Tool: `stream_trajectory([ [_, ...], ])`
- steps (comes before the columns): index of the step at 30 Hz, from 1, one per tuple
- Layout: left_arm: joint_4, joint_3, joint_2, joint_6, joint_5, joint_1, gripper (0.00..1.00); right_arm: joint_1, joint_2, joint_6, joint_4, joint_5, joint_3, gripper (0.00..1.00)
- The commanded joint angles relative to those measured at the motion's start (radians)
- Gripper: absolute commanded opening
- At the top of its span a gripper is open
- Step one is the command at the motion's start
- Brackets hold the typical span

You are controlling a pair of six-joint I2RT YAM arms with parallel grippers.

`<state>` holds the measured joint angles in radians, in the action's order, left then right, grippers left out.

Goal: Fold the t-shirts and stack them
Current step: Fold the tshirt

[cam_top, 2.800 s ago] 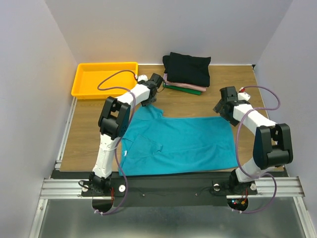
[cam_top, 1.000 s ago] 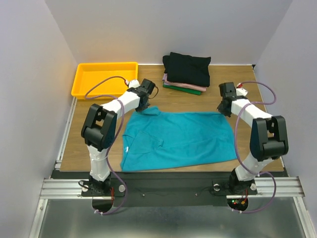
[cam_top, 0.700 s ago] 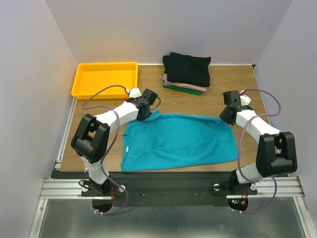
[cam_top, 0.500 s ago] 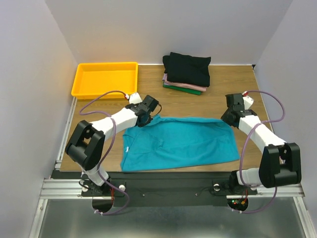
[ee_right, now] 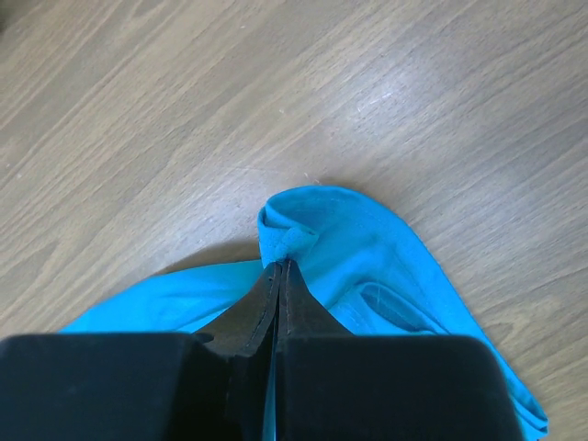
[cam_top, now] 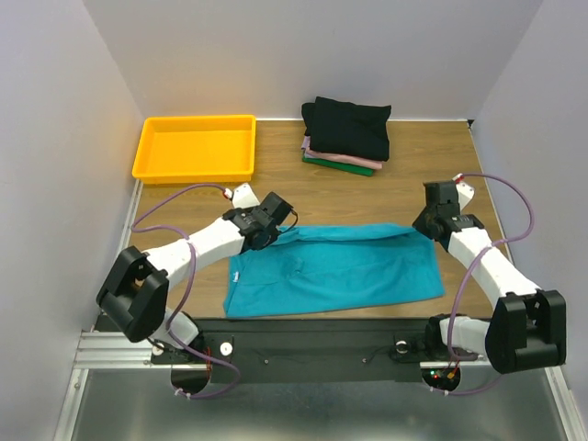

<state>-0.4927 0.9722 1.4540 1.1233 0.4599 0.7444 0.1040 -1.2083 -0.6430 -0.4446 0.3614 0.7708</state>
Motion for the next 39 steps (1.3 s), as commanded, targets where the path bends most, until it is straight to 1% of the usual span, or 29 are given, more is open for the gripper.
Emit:
stream_trajectory([
  [1, -0.040, -0.038, -0.076, 0.061, 0.036, 0.042, 0.00, -0.007, 0.055, 0.026, 0.015, -0.006, -0.002, 0.00],
  [12, -0.033, -0.155, -0.182, 0.151, 0.000, 0.137, 0.00, -0.006, 0.119, 0.037, -0.029, -0.039, -0.045, 0.00],
  [17, -0.041, -0.225, -0.225, 0.199, -0.001, 0.159, 0.00, -0.007, 0.156, 0.040, -0.043, -0.026, -0.076, 0.00],
  [21, -0.026, -0.285, -0.247, 0.196, -0.026, 0.168, 0.00, -0.007, 0.154, 0.026, -0.054, -0.019, -0.110, 0.01],
  [22, -0.015, -0.297, -0.250, 0.190, -0.038, 0.176, 0.05, -0.007, 0.153, 0.019, -0.055, -0.018, -0.126, 0.02],
  [23, -0.018, -0.303, -0.254, 0.191, -0.043, 0.184, 0.15, -0.006, 0.151, 0.010, -0.062, -0.013, -0.133, 0.06],
  [24, -0.021, -0.309, -0.265, 0.197, -0.046, 0.191, 0.36, -0.006, 0.151, -0.019, -0.083, 0.005, -0.139, 0.17],
  [25, -0.023, -0.314, -0.276, 0.198, -0.055, 0.200, 0.44, -0.006, 0.153, -0.032, -0.092, 0.013, -0.145, 0.27],
  [26, -0.026, -0.316, -0.296, 0.201, -0.058, 0.223, 0.67, -0.006, 0.154, -0.052, -0.106, 0.022, -0.151, 0.38],
  [27, -0.027, -0.314, -0.308, 0.201, -0.059, 0.234, 0.73, -0.007, 0.158, -0.053, -0.111, 0.021, -0.150, 0.46],
  [28, -0.041, -0.311, -0.320, 0.205, -0.059, 0.249, 0.77, -0.007, 0.162, -0.053, -0.118, 0.016, -0.145, 0.58],
  [29, -0.056, -0.306, -0.349, 0.214, -0.055, 0.272, 0.82, -0.006, 0.170, -0.058, -0.140, 0.016, -0.128, 0.63],
  [30, -0.072, -0.303, -0.365, 0.222, -0.053, 0.282, 0.83, -0.007, 0.188, -0.058, -0.150, 0.014, -0.117, 0.67],
  [31, -0.090, -0.300, -0.380, 0.222, -0.050, 0.289, 0.84, -0.006, 0.200, -0.060, -0.164, 0.014, -0.108, 0.80],
  [32, -0.095, -0.303, -0.411, 0.221, -0.050, 0.296, 0.84, -0.007, 0.216, -0.057, -0.173, 0.014, -0.097, 0.87],
  [33, -0.096, -0.306, -0.426, 0.216, -0.049, 0.297, 0.84, -0.006, 0.248, -0.035, -0.181, -0.002, -0.082, 0.97],
  [34, -0.096, -0.302, -0.437, 0.199, -0.050, 0.297, 0.84, -0.006, 0.262, -0.021, -0.184, -0.015, -0.073, 1.00],
  [37, -0.130, -0.256, -0.469, 0.185, -0.035, 0.299, 0.85, -0.006, 0.312, 0.026, -0.192, -0.088, -0.033, 1.00],
  [38, -0.147, -0.241, -0.474, 0.178, -0.026, 0.299, 0.85, -0.007, 0.317, 0.043, -0.192, -0.120, -0.022, 1.00],
  [39, -0.180, -0.224, -0.481, 0.168, -0.014, 0.299, 0.87, -0.007, 0.319, 0.075, -0.190, -0.192, -0.009, 1.00],
])
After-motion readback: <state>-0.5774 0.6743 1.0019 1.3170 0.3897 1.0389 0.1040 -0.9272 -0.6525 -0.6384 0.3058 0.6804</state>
